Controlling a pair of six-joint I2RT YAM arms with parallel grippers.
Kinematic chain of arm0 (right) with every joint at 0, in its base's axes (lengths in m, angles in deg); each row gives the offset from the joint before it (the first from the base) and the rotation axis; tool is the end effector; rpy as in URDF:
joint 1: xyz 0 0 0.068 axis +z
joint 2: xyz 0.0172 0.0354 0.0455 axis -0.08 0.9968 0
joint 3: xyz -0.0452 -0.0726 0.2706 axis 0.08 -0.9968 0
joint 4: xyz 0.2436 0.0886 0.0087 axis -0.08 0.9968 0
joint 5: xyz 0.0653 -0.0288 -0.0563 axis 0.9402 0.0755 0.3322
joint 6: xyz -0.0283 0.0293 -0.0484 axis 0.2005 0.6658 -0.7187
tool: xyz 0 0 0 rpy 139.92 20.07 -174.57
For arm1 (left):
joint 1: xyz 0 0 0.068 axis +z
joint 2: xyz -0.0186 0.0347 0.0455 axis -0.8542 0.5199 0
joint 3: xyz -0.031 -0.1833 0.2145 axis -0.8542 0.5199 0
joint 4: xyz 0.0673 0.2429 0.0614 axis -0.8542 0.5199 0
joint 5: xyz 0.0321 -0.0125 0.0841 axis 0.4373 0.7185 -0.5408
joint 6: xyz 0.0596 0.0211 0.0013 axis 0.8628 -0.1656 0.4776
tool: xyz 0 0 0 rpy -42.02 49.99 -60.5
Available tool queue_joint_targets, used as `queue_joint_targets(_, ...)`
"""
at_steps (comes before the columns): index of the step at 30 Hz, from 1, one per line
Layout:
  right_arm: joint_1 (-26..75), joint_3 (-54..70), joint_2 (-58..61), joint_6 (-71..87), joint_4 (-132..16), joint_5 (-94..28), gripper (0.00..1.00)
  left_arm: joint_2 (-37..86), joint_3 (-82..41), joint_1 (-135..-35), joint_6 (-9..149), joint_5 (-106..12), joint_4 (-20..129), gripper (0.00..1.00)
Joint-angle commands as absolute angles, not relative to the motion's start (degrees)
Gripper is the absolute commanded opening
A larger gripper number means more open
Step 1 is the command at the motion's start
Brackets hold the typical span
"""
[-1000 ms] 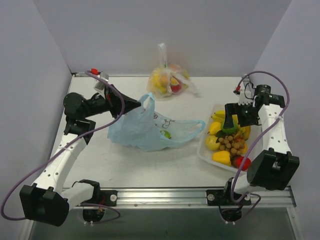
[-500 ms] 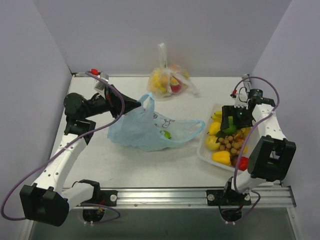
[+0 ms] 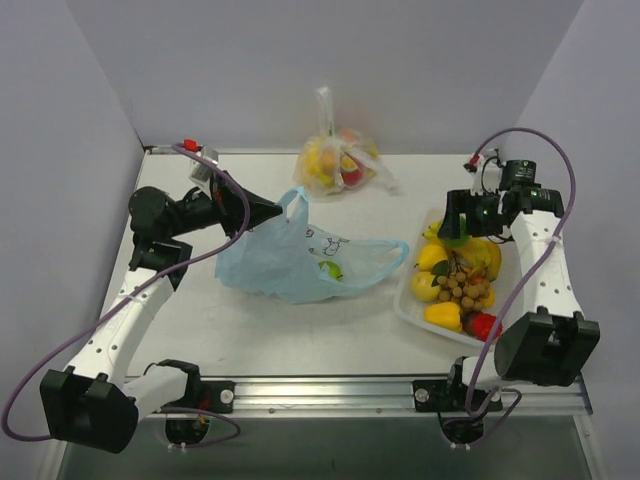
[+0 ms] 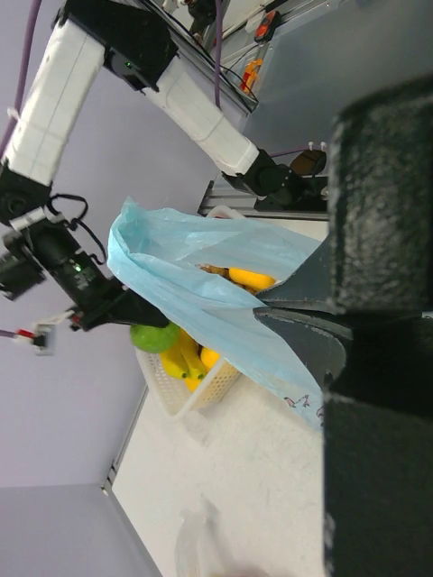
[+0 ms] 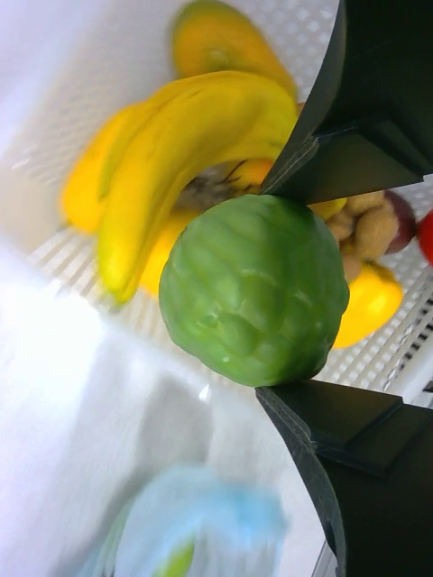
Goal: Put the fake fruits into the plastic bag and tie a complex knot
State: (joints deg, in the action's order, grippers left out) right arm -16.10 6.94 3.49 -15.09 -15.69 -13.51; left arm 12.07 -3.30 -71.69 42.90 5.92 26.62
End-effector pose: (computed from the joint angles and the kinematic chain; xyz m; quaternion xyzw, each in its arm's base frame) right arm 0.3060 -0.0399 0.3187 -0.1135 0.9143 0.1362 0.3641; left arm 0.2197 -0.0945 0.4192 0.3061 0.5630 -0.5666 0.5180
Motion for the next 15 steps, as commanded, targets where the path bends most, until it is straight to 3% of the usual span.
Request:
queue_joint_targets(1,-8.3,14.6,-4.4,-10.8,-12.0,-6.0,0.11,11.2,-3.8,-71.5,42.4,6.0,24.1,0.00)
queue_joint_targets(5,2.5,16.4,-5.2,-5.6,-14.3,-0.7,0.05,10.7,-3.6,-71.5,42.5,5.9,24.0,0.00)
queue_joint_targets(9,14.5,15.7,-2.5,-3.4,-19.4,-3.4,0.00,11.2,-3.6,-71.6,42.0,5.6,23.6,0.00)
queue_joint_targets(15,26.0,13.5,4.9,0.7,-28.2,-6.8,0.00,11.4,-3.7,-71.5,40.0,5.7,21.2,0.00)
